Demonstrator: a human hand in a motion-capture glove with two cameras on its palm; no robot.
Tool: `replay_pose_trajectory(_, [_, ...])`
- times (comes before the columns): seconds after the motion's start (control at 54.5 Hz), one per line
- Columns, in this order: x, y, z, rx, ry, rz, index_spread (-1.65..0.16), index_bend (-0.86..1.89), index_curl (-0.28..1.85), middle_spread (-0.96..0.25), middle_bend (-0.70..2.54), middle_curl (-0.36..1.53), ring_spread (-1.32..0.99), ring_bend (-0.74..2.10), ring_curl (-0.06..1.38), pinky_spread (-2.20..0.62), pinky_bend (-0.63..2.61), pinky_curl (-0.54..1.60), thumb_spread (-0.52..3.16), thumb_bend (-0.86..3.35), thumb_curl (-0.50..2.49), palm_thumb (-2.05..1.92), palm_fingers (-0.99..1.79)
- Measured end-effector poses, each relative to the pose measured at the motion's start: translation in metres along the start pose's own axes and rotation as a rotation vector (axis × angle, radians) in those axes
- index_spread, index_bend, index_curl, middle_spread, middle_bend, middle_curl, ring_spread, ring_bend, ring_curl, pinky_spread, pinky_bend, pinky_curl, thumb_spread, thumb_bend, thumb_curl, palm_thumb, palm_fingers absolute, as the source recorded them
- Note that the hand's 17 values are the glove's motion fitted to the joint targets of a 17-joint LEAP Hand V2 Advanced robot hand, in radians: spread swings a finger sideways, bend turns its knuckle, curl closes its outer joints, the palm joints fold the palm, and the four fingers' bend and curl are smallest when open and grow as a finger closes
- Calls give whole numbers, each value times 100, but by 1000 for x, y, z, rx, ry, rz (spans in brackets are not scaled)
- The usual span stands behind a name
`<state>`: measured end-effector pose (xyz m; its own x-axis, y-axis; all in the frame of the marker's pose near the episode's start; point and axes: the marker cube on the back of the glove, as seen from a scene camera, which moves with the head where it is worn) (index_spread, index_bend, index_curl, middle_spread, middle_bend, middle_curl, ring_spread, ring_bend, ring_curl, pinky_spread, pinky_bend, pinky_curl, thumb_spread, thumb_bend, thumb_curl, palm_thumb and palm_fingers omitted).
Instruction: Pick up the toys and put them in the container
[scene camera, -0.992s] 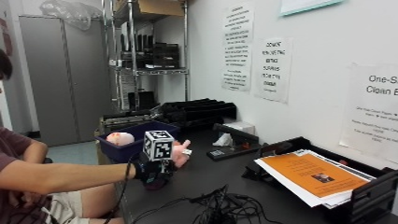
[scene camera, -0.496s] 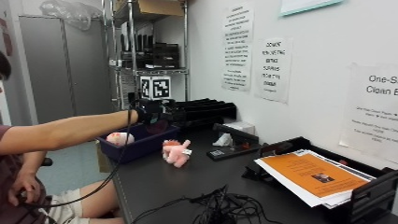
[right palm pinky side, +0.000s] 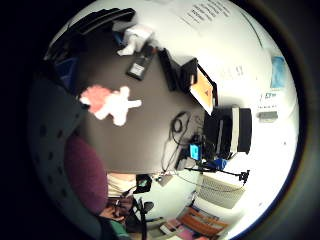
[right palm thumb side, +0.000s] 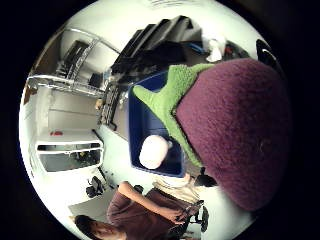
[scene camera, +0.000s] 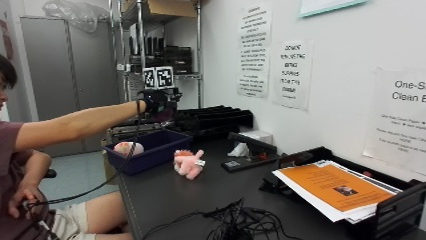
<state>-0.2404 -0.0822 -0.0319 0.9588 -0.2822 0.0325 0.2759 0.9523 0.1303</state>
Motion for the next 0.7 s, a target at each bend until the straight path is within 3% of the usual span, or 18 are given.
replay_pose_trajectory(0.331, [-135, -52, 23, 36, -37, -178, -36, 42, 114, -24, 106, 94, -35, 136, 67, -37, 101, 53, 135, -1, 41, 49, 95])
replay_pose_trajectory(0.459, [-160, -64, 29, 115, -148, -340, -36, 39, 116, -24, 104, 94, -34, 134, 66, -37, 99, 53, 134, -2, 40, 44, 93])
replay_pose_trajectory(0.698, [-167, -77, 64, 48, -37, -206, -37, 26, 116, -25, 94, 92, -34, 130, 64, -35, 97, 51, 131, -3, 36, 32, 80])
